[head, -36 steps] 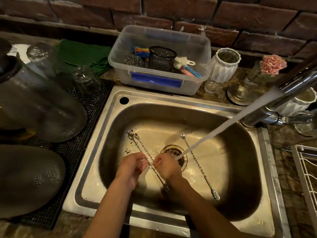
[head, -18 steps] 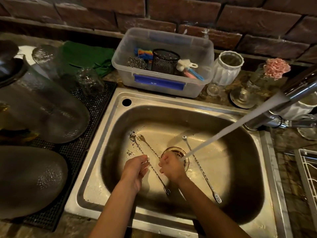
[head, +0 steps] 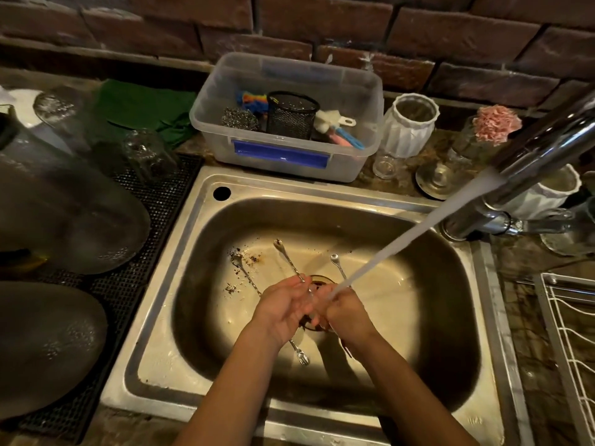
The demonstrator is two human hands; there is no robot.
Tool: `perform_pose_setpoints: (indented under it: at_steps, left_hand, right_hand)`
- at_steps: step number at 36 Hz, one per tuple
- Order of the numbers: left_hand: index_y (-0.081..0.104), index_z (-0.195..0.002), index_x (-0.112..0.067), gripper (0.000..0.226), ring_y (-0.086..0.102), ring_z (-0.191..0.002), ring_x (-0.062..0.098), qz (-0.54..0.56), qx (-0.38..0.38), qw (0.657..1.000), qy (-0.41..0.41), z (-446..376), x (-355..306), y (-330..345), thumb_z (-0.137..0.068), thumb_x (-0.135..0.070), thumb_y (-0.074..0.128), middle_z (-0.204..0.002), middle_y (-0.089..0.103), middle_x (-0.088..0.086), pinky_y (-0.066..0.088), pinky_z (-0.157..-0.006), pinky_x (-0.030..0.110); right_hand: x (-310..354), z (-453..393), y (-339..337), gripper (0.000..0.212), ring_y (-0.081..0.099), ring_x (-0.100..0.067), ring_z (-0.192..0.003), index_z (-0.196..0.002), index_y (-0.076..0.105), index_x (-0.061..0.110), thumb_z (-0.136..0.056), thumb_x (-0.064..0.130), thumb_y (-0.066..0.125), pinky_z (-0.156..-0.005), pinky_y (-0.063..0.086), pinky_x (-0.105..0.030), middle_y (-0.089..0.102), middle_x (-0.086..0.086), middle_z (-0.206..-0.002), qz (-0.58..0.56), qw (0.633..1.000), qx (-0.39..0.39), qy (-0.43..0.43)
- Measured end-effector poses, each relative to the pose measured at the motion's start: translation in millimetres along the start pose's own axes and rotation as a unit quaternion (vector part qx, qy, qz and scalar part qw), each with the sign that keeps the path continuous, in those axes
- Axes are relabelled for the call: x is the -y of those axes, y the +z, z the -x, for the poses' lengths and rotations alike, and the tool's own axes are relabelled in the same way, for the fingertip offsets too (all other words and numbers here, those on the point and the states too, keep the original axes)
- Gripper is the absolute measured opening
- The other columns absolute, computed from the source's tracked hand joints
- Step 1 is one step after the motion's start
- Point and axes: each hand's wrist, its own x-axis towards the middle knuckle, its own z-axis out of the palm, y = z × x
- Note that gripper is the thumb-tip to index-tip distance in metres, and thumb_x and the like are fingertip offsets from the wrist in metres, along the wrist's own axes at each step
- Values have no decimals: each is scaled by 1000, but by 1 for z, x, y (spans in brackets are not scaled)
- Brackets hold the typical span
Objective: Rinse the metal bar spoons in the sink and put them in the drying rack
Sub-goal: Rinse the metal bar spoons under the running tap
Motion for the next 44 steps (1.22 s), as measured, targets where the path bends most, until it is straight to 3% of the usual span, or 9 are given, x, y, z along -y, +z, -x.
perform_pose_setpoints:
  at_steps: [4, 6, 9, 14, 17, 22, 35, 41, 44]
  left_hand:
    - [56, -126, 6, 31, 60, -69, 38, -11, -6, 1000, 11, 4, 6, 7, -97, 8, 45, -119, 64, 28, 47, -48, 38]
    - [60, -116, 7, 25, 64, -86, 49, 3, -11, 1000, 15, 4, 10, 8, -96, 10, 45, -114, 64, 30, 47, -43, 33]
    - [62, -109, 6, 26, 73, -74, 43, 23, -13, 999, 30, 5, 14, 9, -96, 14, 42, -91, 69, 24, 45, -39, 29]
    - [61, -109, 8, 25, 76, -75, 35, 61, -2, 997, 36, 4, 19, 14, -94, 19, 43, -90, 76, 22, 60, -55, 51]
    - [63, -104, 6, 27, 77, -79, 29, 75, -1, 996, 40, 6, 19, 18, -94, 20, 43, -96, 76, 21, 62, -53, 42]
    - [65, -107, 5, 24, 74, -96, 30, 88, 4, 995, 44, 13, 24, 21, -92, 17, 50, -109, 73, 24, 63, -71, 34]
    - [58, -118, 12, 26, 66, -113, 35, 158, 40, 986, 23, 23, 29, 24, -96, 14, 46, -125, 63, 30, 50, -102, 40]
    - [53, -123, 14, 27, 67, -110, 37, 187, 29, 982, 8, 28, 31, 28, -97, 13, 43, -121, 63, 35, 54, -94, 39]
    - [53, -120, 17, 26, 67, -108, 40, 201, 29, 979, -3, 30, 30, 28, -97, 15, 41, -120, 61, 38, 54, -94, 42]
  right_hand:
    - [-1, 7, -5, 18, 54, -13, -55, -90, 64, -20, -88, -12, 48, -53, 40, -26, 64, -8, -61, 18, 999, -12, 34]
    - [-3, 11, -6, 17, 54, -19, -59, -94, 65, -13, -89, -6, 52, -56, 39, -29, 65, -13, -67, 21, 998, -15, 52]
    - [-8, 14, -9, 16, 56, -24, -67, -95, 68, -3, -87, -1, 55, -63, 42, -35, 68, -25, -79, 25, 998, -12, 65]
    - [-11, 18, -12, 20, 58, -16, -60, -94, 68, -5, -87, -5, 49, -57, 45, -26, 72, -10, -73, 24, 997, -4, 69]
    - [-8, 22, -15, 19, 57, -16, -56, -90, 68, -7, -90, -5, 50, -54, 43, -25, 70, -21, -74, 15, 998, -4, 59]
    - [-6, 31, -25, 22, 56, -20, -56, -88, 70, -7, -94, -3, 49, -49, 44, -21, 68, -31, -80, 28, 999, 5, 43]
    - [2, 56, -41, 16, 56, -17, -51, -102, 62, -1, -102, 4, 47, -45, 42, -17, 73, 5, -65, 78, 996, 30, 7]
    - [12, 73, -46, 14, 53, -15, -47, -109, 57, -2, -101, -1, 46, -43, 40, -16, 77, -12, -82, 68, 996, 41, 33]
    - [14, 82, -52, 15, 52, -10, -44, -110, 56, -7, -101, -1, 45, -44, 40, -14, 73, 0, -64, 58, 996, 56, 38]
